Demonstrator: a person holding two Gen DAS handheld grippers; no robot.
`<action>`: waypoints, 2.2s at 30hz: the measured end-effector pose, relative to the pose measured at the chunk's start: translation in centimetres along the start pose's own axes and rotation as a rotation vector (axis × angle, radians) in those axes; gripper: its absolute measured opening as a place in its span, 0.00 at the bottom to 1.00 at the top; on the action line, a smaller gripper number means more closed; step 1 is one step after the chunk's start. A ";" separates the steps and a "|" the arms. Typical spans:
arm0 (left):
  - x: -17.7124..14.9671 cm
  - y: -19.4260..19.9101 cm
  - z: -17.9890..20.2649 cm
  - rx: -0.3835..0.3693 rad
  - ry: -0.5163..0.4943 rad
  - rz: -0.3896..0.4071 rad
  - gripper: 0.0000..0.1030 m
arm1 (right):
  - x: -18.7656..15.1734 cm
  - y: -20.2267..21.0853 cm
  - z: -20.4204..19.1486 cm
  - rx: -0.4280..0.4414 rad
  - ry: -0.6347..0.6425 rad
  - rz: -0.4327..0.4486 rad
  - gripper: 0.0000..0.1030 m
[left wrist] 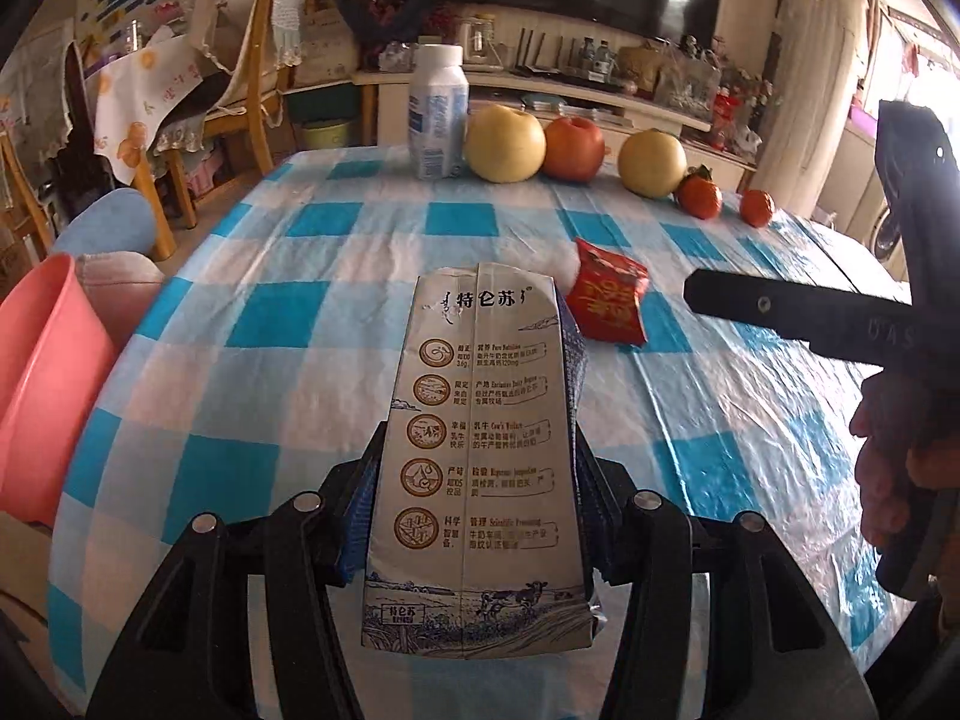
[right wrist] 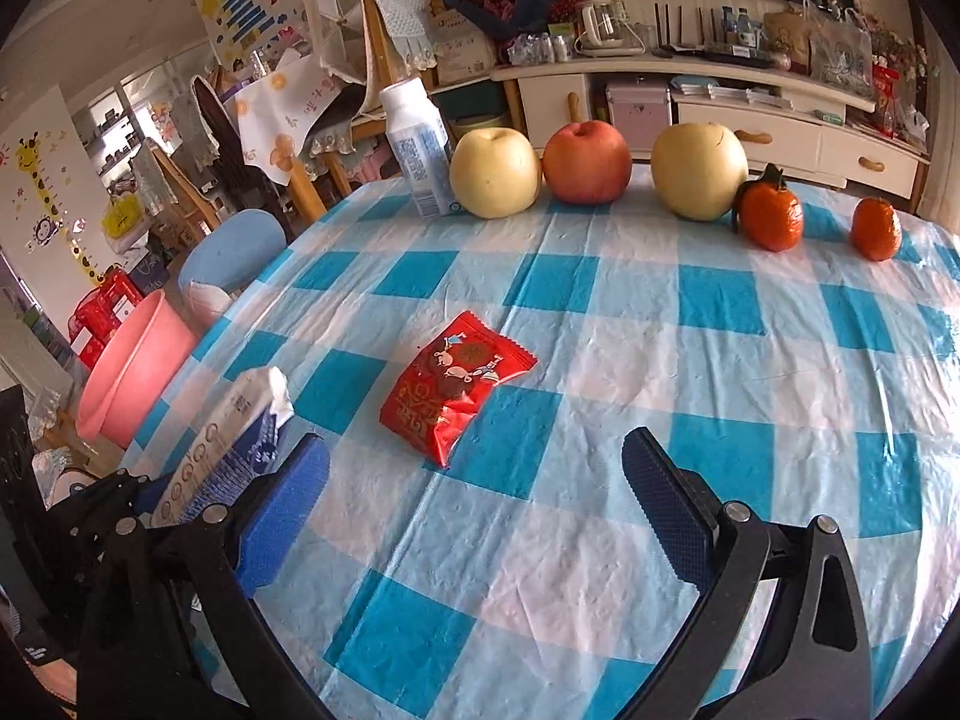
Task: Collect trash
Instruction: 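Grasp the white milk carton with the left gripper while the right gripper grasps the red packet, then carry both items over the pink bucket and open both grippers to drop them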
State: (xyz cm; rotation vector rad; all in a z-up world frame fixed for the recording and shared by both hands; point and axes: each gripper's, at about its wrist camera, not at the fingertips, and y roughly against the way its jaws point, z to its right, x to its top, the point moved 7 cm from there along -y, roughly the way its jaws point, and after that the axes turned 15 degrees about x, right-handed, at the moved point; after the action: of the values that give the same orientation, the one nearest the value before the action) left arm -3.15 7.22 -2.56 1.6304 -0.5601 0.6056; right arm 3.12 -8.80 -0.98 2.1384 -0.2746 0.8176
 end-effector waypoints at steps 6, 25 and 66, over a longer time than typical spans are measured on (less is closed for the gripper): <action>0.6 -1.3 -1.8 0.018 0.052 0.007 0.54 | -0.1 -2.6 -0.1 0.033 -0.036 -0.030 0.89; 1.2 -2.6 -2.7 -0.005 0.110 -0.013 0.54 | 2.0 -7.6 -0.3 -0.113 0.156 -0.134 0.73; 4.4 1.1 -8.6 0.091 0.167 0.165 0.54 | 1.0 -2.8 -8.8 -0.280 0.452 -0.065 0.36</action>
State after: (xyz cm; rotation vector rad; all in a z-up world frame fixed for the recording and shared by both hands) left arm -1.25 15.49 2.12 1.6106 -0.5535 0.8920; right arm 1.12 -0.28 2.00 1.6434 -0.0755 1.1248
